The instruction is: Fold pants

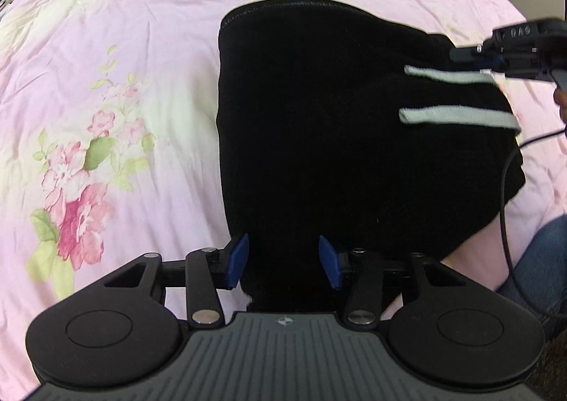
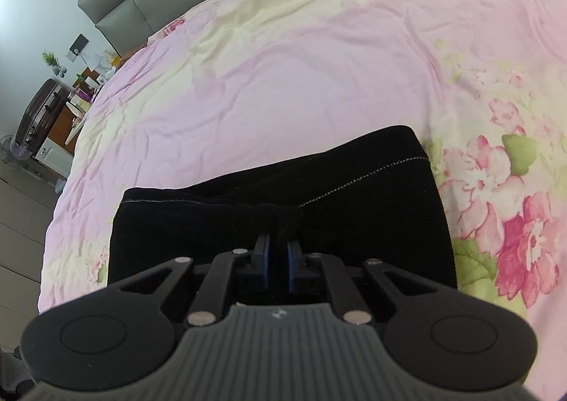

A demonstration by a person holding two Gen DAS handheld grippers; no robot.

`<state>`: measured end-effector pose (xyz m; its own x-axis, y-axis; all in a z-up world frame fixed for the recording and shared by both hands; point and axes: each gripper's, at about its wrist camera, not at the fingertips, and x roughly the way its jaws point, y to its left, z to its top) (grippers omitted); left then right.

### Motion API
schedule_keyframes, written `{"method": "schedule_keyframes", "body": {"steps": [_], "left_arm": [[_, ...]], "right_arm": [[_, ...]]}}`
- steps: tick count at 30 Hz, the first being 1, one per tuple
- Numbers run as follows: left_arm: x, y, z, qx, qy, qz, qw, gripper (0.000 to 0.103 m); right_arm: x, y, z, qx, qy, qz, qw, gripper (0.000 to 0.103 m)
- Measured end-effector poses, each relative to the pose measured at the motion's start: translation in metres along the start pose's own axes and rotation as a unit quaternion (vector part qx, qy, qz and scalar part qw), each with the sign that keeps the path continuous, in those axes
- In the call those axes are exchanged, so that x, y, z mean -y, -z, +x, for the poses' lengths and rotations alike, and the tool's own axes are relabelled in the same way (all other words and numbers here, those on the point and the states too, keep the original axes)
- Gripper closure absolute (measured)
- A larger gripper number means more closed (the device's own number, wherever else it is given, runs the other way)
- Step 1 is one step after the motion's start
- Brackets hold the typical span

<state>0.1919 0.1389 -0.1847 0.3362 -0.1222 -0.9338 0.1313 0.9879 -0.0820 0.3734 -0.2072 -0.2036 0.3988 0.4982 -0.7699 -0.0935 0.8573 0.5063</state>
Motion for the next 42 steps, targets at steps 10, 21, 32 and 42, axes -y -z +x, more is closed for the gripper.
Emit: {"method": "schedule_keyframes", "body": {"steps": [10,21,32,42], "left_arm": [[-0.011,0.005,-0.034,0.043,0.033,-0.033,0.998,0.05],[-0.047,-0.035,-0.023,0.088,0.018,-0.148,0.985,0.049],[-0.054,-0.055,-0.027,0.132,0.014,-0.182,0.9743,0.049],[-0.043,-0.064,-0.015,0.134,0.022,-0.16,0.9777,0.049]], "right_arm": [[0.018,0.002,-0.042,-0.009,-0.048,0.016,0.999,0.035],[0.05,-0.003,0.031,-0.064,-0.142,0.124,0.98,0.055],[-0.043,-0.044,-0.037,-0.032,-0.159,0.0,0.987,0.087],[0.015,-0.064,-0.044,-0.027,-0.026,0.024,0.999,0.087]]}}
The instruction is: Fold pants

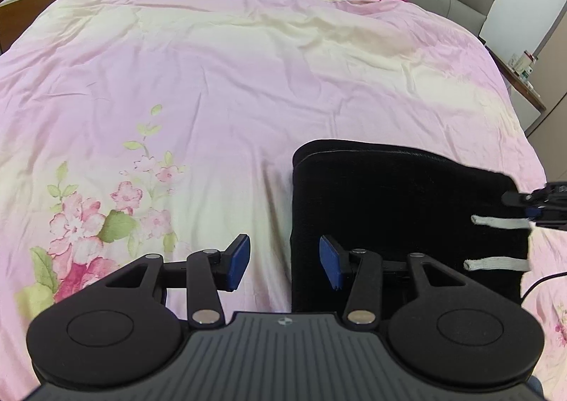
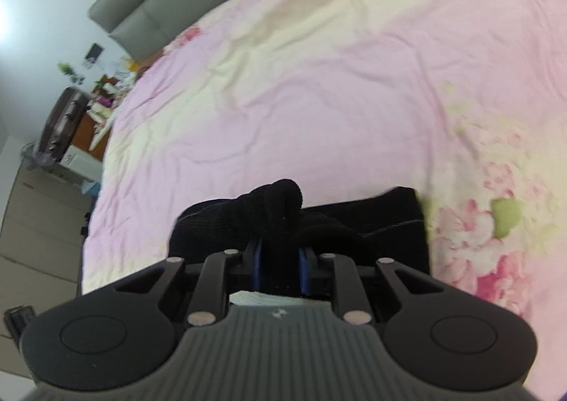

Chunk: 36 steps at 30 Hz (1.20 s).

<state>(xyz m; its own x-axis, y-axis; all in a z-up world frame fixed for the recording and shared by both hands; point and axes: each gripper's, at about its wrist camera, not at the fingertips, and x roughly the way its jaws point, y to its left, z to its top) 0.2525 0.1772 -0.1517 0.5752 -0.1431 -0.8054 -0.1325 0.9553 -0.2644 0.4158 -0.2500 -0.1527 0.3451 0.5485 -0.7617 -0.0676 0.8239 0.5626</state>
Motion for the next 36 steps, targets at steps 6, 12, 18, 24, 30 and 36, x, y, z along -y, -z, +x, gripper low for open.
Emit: {"method": "schedule_keyframes", "body": {"steps": [6,12,18,24,30,36], "left_arm": [[0.011,-0.003,0.015,-0.002,0.013,0.012,0.9998,0.049],[0.027,-0.028,0.023,0.024,0.02,0.034,0.9989,0.051],[0.057,-0.045,0.053,0.048,0.018,0.047,0.9976,0.052],[0.06,-0.032,0.1,0.025,-0.006,0.037,0.999,0.054],[0.067,-0.026,0.131,0.003,-0.05,0.08,0.9956,0.053],[0.058,-0.033,0.104,-0.006,-0.033,0.048,0.9983,0.057]], "right_arm": [[0.061,0.01,0.037,-0.005,0.009,0.051,0.999,0.085],[0.012,0.003,0.009,0.002,0.109,-0.104,0.989,0.069],[-0.044,0.02,-0.01,0.046,0.104,-0.212,0.971,0.073],[-0.04,0.029,0.056,0.011,0.153,-0.227,0.962,0.083],[-0.004,0.028,0.077,0.028,0.145,-0.167,0.975,0.099],[-0.031,0.03,0.082,0.009,0.19,-0.212,0.959,0.099]]}}
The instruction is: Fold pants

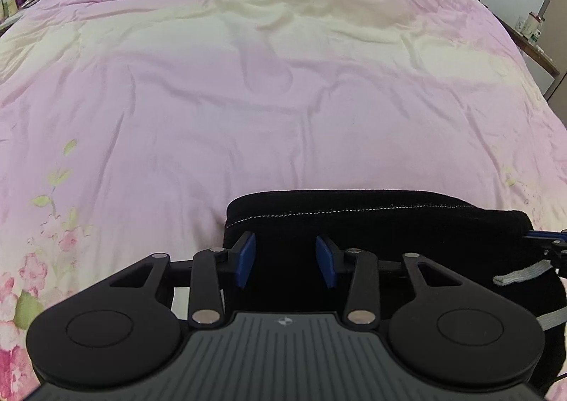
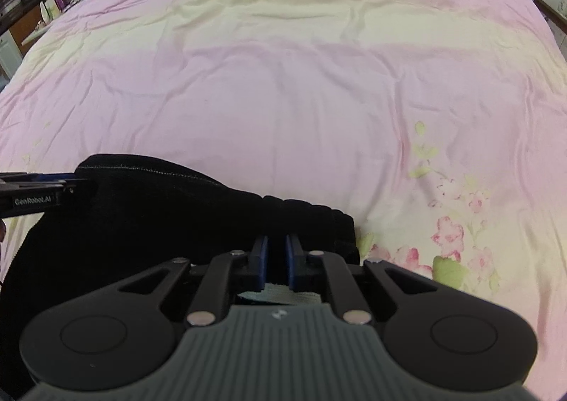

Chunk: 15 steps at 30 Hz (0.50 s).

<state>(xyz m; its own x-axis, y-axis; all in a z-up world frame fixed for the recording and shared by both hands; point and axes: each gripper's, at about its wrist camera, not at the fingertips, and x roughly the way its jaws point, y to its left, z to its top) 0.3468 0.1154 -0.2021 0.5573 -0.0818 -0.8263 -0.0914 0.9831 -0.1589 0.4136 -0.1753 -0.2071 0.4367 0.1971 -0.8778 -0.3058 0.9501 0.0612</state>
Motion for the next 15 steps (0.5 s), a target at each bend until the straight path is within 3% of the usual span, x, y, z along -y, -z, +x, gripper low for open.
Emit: {"method": "schedule_keyframes", "body": {"steps": [2,5,10,15], "left_arm": [[-0.003,0.004,-0.022,0.007,-0.003,0.004,1.0,0.059],[-0.008,0.021,-0.057,0.021,0.02,0.025,0.9993,0.059],[-0.015,0.066,-0.096,0.016,0.053,0.04,0.9977,0.059],[-0.016,0.106,-0.085,-0.027,0.036,0.054,0.9975,0.059]], "right_arm": [[-0.003,0.001,-0.014,0.005,0.004,-0.002,1.0,0.092],[-0.01,0.014,-0.044,0.029,0.0,-0.002,1.0,0.078],[-0.015,0.057,-0.088,0.047,0.005,-0.008,0.999,0.078],[-0.005,0.107,-0.094,0.022,0.009,0.004,1.0,0.078]]}}
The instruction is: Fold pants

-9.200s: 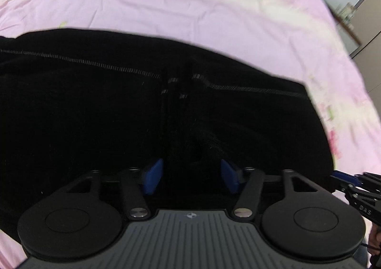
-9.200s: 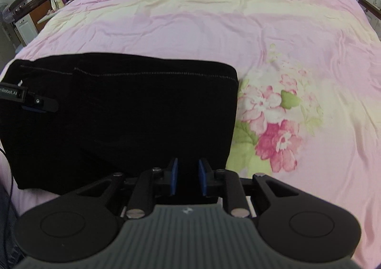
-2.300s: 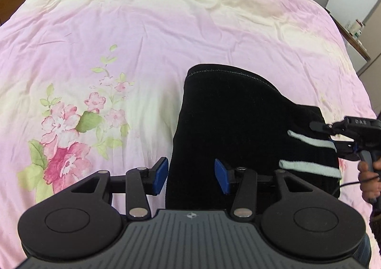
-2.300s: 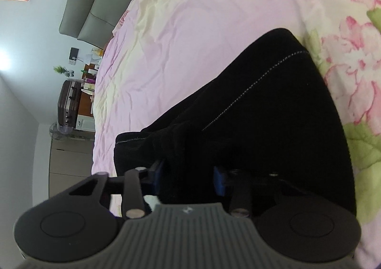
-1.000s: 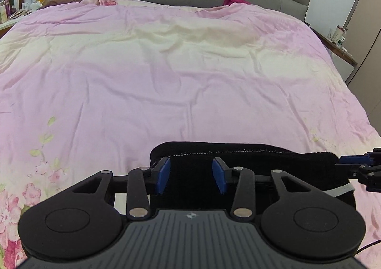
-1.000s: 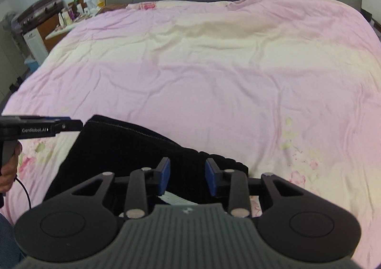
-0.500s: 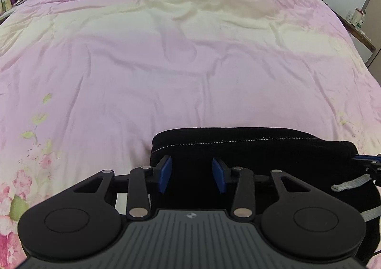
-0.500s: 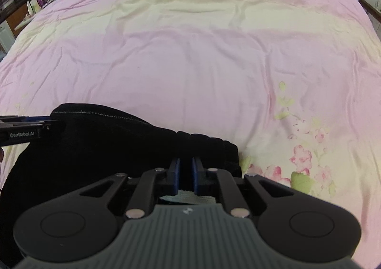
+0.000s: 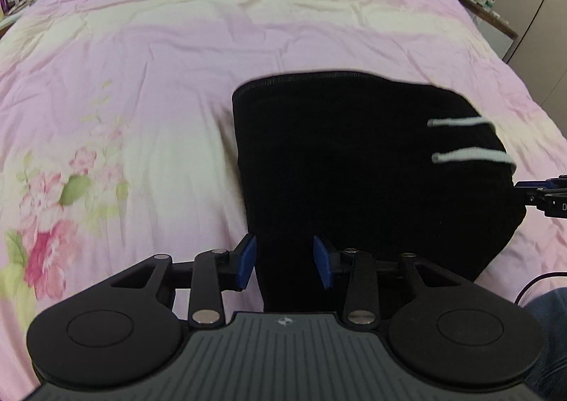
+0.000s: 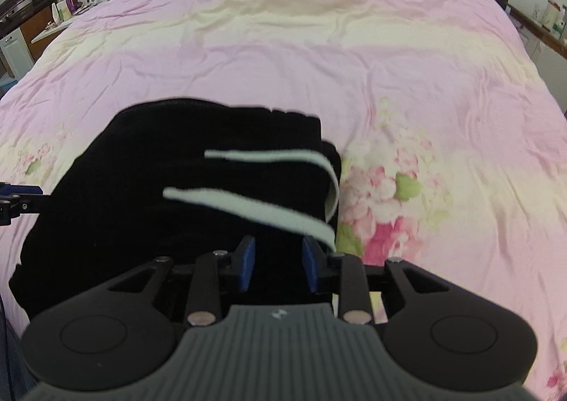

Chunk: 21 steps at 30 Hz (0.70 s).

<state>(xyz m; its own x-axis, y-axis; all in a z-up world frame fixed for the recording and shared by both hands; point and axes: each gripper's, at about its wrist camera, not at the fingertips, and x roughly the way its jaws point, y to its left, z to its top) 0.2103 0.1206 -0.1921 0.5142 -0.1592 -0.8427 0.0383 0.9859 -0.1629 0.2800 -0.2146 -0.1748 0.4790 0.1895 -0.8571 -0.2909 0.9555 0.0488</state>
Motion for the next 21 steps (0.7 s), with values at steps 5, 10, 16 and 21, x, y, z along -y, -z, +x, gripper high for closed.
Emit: {"method": "schedule_keyframes", "body": {"steps": [5,10,16,21], "left_arm": [[-0.003,0.019,0.004,-0.044,0.003,-0.025,0.9987,0.058],[-0.006,0.03,-0.037,-0.039,-0.012,-0.025,0.9989,0.063],[0.009,0.058,-0.057,-0.044,-0.025,0.038,0.998,0.049],[0.041,0.072,-0.029,-0.021,-0.076,0.098,0.992,0.045]], "right_arm": [[0.025,0.025,0.028,-0.032,-0.021,0.05,0.998,0.069],[0.037,0.027,0.025,-0.025,-0.023,0.07,0.997,0.061],[0.021,0.027,-0.009,0.038,-0.019,0.035,0.998,0.068],[-0.004,0.025,-0.005,0.042,-0.027,-0.005,0.999,0.069]]}}
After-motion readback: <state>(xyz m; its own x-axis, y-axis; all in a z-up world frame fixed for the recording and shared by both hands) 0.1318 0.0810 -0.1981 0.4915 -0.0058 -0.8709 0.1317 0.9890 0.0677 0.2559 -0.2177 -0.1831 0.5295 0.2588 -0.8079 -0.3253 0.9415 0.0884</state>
